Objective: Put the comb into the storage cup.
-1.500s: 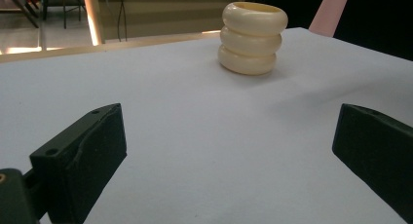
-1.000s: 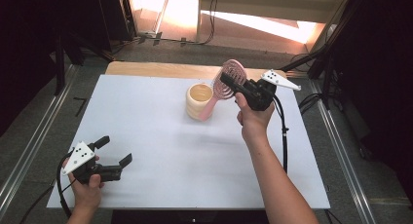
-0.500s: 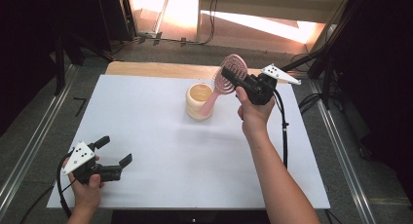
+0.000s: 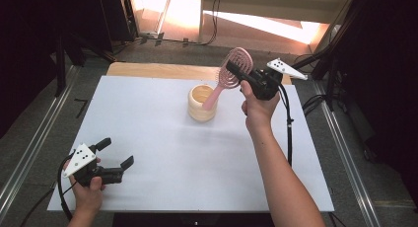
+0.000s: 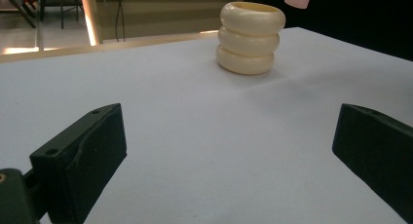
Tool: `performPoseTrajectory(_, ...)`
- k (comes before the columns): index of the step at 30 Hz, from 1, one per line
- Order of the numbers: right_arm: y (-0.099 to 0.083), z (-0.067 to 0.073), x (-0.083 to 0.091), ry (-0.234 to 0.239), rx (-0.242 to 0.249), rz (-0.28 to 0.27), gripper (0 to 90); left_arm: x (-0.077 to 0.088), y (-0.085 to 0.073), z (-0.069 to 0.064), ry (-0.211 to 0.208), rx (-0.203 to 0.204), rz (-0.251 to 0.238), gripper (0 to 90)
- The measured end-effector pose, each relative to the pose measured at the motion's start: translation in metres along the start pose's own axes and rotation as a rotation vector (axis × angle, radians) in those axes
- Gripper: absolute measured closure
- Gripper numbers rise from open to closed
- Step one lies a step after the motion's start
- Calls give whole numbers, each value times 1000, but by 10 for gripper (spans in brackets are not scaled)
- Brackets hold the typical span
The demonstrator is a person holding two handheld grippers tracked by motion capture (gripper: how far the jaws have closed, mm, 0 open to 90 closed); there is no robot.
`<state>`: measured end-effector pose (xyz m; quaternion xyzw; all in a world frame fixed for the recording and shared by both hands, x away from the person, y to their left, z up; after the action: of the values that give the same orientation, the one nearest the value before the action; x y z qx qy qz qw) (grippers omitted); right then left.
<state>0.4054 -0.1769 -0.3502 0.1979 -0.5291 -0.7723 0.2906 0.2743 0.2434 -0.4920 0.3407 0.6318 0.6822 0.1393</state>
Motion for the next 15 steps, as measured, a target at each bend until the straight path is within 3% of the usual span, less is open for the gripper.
performPoseTrajectory(15, 9, -12, -12, -24, -7, -27, 630, 0, 0, 0, -1, 0, -1, 0)
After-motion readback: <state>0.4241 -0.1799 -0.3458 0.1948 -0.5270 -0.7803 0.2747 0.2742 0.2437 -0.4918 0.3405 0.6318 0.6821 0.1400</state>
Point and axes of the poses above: each handheld gripper's, and its own axes: x roughly backward along the jaws, y roughly out of its top, z roughly to its left, the point moved 4 cm from there along -x, roughly forward along the jaws, and after that the axes turned 2 degrees about -x, right-handed, at the moved point
